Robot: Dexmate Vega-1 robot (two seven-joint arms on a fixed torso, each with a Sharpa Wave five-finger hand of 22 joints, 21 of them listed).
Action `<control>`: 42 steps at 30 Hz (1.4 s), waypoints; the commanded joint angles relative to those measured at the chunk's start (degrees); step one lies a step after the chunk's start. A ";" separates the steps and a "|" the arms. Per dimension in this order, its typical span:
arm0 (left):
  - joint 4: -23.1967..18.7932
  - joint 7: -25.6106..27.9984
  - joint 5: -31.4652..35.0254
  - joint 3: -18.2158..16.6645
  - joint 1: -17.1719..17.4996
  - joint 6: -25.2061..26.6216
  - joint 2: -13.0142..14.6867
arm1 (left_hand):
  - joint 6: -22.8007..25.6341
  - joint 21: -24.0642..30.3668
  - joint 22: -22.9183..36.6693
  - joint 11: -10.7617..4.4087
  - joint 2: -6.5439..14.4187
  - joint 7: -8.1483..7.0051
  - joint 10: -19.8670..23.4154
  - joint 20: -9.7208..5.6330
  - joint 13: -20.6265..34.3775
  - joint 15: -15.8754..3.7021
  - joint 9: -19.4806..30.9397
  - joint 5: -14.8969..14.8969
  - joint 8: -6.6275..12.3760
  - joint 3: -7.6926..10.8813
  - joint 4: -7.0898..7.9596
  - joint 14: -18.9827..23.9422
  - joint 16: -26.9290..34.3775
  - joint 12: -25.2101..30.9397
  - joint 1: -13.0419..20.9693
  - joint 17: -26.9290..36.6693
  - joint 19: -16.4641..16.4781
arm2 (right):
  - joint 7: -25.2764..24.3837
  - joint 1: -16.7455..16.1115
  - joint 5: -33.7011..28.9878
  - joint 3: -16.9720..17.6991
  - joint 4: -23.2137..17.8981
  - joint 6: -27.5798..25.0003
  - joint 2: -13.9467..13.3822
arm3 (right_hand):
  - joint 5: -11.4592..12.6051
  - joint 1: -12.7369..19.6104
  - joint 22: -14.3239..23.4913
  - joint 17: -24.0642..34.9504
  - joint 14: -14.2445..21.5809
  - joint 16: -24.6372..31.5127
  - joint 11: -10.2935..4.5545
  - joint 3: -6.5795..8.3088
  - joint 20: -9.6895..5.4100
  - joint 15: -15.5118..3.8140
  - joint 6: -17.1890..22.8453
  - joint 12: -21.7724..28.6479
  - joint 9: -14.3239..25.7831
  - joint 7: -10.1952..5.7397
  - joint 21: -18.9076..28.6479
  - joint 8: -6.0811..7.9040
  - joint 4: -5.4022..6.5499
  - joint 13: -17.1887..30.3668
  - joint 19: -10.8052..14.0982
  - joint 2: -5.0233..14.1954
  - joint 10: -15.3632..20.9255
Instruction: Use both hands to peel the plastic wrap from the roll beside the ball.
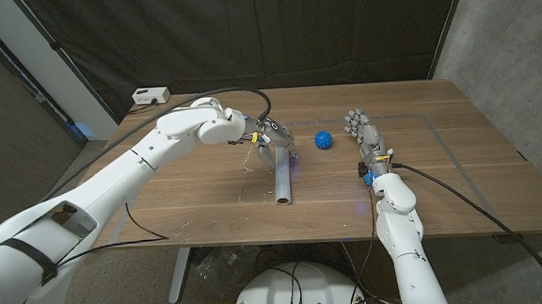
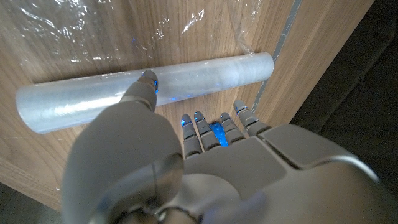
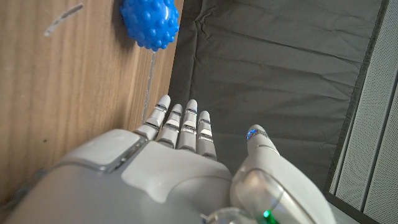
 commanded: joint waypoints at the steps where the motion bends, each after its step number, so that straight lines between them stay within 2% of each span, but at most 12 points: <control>1: 1.18 2.89 2.82 2.40 -0.50 -0.07 0.45 | 0.73 -0.03 0.15 -0.01 0.31 0.00 0.59 0.17 0.32 -4.93 0.19 0.01 0.40 0.01 -0.18 0.18 0.19 0.48 0.24 0.10 0.28 | 0.05 -0.09 0.23 0.18 0.18 -0.09 0.04 | 0.24 -0.42 0.33 0.09 0.68 -0.02 0.02 0.35 -0.26 0.02 0.36 0.35 0.31 0.00 -0.02 0.35 0.01 0.05 0.47 0.08 0.48; 16: 1.46 5.37 4.41 3.72 -0.13 0.68 1.67 | 0.78 -0.05 0.17 0.19 0.69 -0.32 0.49 0.63 0.37 -4.33 0.21 0.08 0.42 -0.03 -0.07 1.25 0.61 0.46 0.34 0.22 0.47 | -0.03 0.74 0.17 0.09 1.12 -0.25 -0.21 | 0.25 -0.52 0.33 0.05 0.86 -0.04 -0.09 0.43 -0.27 -0.04 0.38 0.34 0.31 0.05 -0.19 0.34 0.01 0.06 0.59 0.02 0.58; 17: 1.55 5.36 4.38 3.78 -0.08 0.82 1.69 | 0.77 0.01 0.17 0.32 0.75 -0.33 0.34 1.02 0.38 -4.36 0.22 0.09 0.41 -0.02 -0.08 1.33 0.63 0.41 0.40 0.24 0.67 | -0.09 0.81 0.11 0.07 1.16 -0.32 -0.23 | 0.25 -0.53 0.33 0.05 0.88 -0.04 0.01 0.44 -0.27 -0.05 0.39 0.35 0.31 0.06 -0.19 0.34 0.01 0.06 0.62 0.02 0.63; 18: 1.84 5.32 4.00 3.77 -0.08 0.84 1.66 | 0.79 0.35 0.19 0.36 0.87 -0.21 0.04 3.00 0.40 -4.38 0.22 0.12 0.41 -0.07 -0.09 1.69 0.71 0.31 0.52 0.29 1.71 | -0.09 0.92 0.12 0.06 1.27 -0.31 -0.25 | 0.25 -0.54 0.33 0.05 0.89 -0.04 -0.09 0.44 -0.25 -0.06 0.39 0.31 0.31 0.04 -0.21 0.34 0.01 0.06 0.60 0.00 0.53; 20: 2.48 5.34 3.48 3.84 -0.19 0.83 1.55 | 0.39 0.54 0.20 0.61 1.00 -0.18 -0.47 4.17 0.43 -4.45 0.22 0.14 0.24 -0.10 -0.11 2.13 0.82 0.15 0.66 0.35 2.36 | -0.10 1.09 0.06 -0.01 1.39 -0.39 -0.34 | 0.24 -0.57 0.34 0.05 0.89 -0.05 -0.14 0.44 -0.26 -0.11 0.40 0.31 0.31 0.01 -0.23 0.34 0.02 0.06 0.61 -0.01 0.53; 22: 3.34 5.48 2.73 3.92 -0.39 0.55 1.41 | 0.39 0.60 0.20 0.96 1.18 -0.57 -0.85 4.00 0.44 -4.75 0.22 0.18 0.24 -0.01 -0.17 2.47 0.91 0.03 0.87 0.36 2.59 | -0.19 1.17 -0.03 -0.08 1.34 -0.54 -0.36 | 0.24 -0.60 0.34 0.06 0.90 -0.06 -0.10 0.45 -0.27 -0.10 0.42 0.31 0.32 0.02 -0.26 0.35 0.04 0.06 0.64 -0.01 0.57; 25: 5.02 5.56 1.26 4.10 -0.87 -0.21 1.04 | 0.29 0.36 0.20 1.10 1.48 -1.05 -1.10 0.99 0.46 -4.99 0.24 0.20 0.19 0.07 -0.33 2.74 0.81 0.04 1.34 0.36 2.21 | -0.32 1.20 -0.23 -0.21 1.12 -0.85 -0.42 | 0.24 -0.63 0.34 0.05 0.93 -0.05 -0.07 0.47 -0.25 -0.08 0.42 0.31 0.32 0.01 -0.29 0.34 0.04 0.06 0.65 -0.01 0.60; 27: 6.32 5.11 -0.19 4.09 -1.23 -0.48 0.63 | -0.11 0.21 0.21 1.16 1.75 -1.01 -1.16 -0.26 0.47 -5.11 0.25 0.20 0.03 0.17 -0.40 2.61 0.67 0.06 1.63 0.35 1.94 | -0.45 1.21 -0.37 -0.28 1.01 -1.04 -0.45 | 0.24 -0.62 0.34 0.04 1.05 -0.03 -0.08 0.48 -0.22 -0.05 0.52 0.32 0.32 0.05 -0.28 0.38 0.03 0.06 0.76 -0.03 0.63; 32: 9.43 4.26 -3.36 4.08 -2.19 -1.24 -0.38 | 0.00 -0.02 0.22 0.79 2.75 -0.94 -0.44 -1.35 0.50 -5.47 0.28 0.17 0.12 0.75 -0.74 2.95 0.65 0.43 2.74 0.30 1.51 | -0.91 1.15 -0.82 -0.51 0.47 -1.66 -0.43 | 0.23 -0.71 0.34 0.05 1.31 0.05 -0.03 0.48 -0.21 -0.13 0.64 0.37 0.32 0.03 -0.31 0.41 0.05 0.06 0.89 -0.07 0.81; 34: 10.37 4.19 -3.92 4.22 -2.56 -1.55 -0.69 | 0.28 -0.43 0.21 0.63 2.91 -0.86 0.02 -2.33 0.55 -5.51 0.31 0.03 0.26 0.90 -1.03 3.01 0.56 0.64 3.31 0.21 0.58 | -1.07 1.08 -0.96 -0.59 0.27 -1.87 -0.40 | 0.23 -0.74 0.34 0.05 1.50 0.10 0.06 0.49 -0.13 -0.20 0.72 0.39 0.32 0.03 -0.31 0.44 0.06 0.06 1.01 -0.08 0.89; 38: 11.52 4.07 -4.53 4.60 -3.22 -2.21 -1.09 | 0.76 -0.71 0.17 0.11 2.37 -1.72 1.20 -4.24 0.74 -6.55 0.36 -0.46 0.52 0.69 -1.55 3.48 0.49 1.14 4.05 0.02 0.20 | -1.45 0.98 -1.21 -0.71 0.02 -2.11 -0.32 | 0.22 -0.79 0.35 0.05 1.55 0.09 0.16 0.51 -0.12 -0.19 0.80 0.42 0.32 0.01 -0.32 0.45 0.07 0.06 1.14 -0.10 1.00; 42: 12.99 4.58 -5.13 4.97 -3.68 -3.01 -1.56 | 1.48 -0.79 0.16 0.11 2.39 -1.48 2.31 -4.97 0.94 -6.89 0.43 -0.71 0.90 0.75 -1.80 3.91 0.53 1.59 4.74 -0.02 0.26 | -1.68 0.90 -1.35 -0.80 -0.15 -2.25 -0.27 | 0.22 -0.82 0.35 0.04 1.59 0.07 0.12 0.52 -0.12 -0.16 0.89 0.42 0.32 0.00 -0.35 0.47 0.07 0.06 1.22 -0.13 1.05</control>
